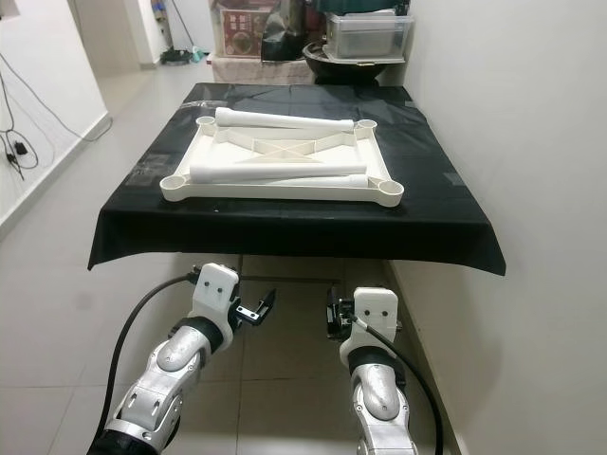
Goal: Building children table
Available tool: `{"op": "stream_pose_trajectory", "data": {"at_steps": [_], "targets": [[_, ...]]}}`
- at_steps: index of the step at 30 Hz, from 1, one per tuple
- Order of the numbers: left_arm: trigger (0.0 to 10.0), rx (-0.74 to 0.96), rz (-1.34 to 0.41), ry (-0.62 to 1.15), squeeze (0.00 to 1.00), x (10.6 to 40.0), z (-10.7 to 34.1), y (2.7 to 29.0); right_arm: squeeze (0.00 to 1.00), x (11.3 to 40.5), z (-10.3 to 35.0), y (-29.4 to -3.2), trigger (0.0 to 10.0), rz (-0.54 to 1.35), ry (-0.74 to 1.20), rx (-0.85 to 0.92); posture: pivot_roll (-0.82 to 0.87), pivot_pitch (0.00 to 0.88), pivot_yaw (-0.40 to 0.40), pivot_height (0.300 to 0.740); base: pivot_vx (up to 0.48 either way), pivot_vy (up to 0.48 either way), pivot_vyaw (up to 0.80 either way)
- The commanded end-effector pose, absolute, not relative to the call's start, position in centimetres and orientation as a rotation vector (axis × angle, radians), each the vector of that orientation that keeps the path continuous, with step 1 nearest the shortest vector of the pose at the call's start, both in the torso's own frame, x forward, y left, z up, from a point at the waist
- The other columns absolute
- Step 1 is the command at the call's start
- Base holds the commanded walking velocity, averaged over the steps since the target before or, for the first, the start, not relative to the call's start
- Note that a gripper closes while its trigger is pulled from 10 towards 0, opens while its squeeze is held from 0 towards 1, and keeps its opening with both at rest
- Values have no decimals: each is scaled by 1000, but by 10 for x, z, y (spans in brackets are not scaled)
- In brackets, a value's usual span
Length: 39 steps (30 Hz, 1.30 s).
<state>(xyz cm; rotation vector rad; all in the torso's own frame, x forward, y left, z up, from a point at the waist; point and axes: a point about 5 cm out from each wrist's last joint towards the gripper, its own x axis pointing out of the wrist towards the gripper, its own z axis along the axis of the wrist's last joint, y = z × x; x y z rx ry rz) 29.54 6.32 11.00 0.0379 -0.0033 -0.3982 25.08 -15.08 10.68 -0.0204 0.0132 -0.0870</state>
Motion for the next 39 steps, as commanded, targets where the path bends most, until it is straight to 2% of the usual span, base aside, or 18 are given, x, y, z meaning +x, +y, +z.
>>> {"op": "stream_pose_trajectory", "data": {"at_steps": [1,9,23,39], "targets": [[10000,62,-442,253,0,307,79,41,0,262,78,-144,10000,-109,215,45,47,0,14,740,0,0,0],[10000,63,-440,154,0,295,93,51,0,247,88,-137,10000,-109,173,21,52,0,10,740,0,0,0],[10000,39,-382,128,0,287,94,63,0,234,88,-137,10000,-139,159,19,51,0,12,740,0,0,0],[10000,27,-397,141,0,286,92,63,0,233,91,-138,10000,-144,131,34,49,0,12,740,0,0,0]]}}
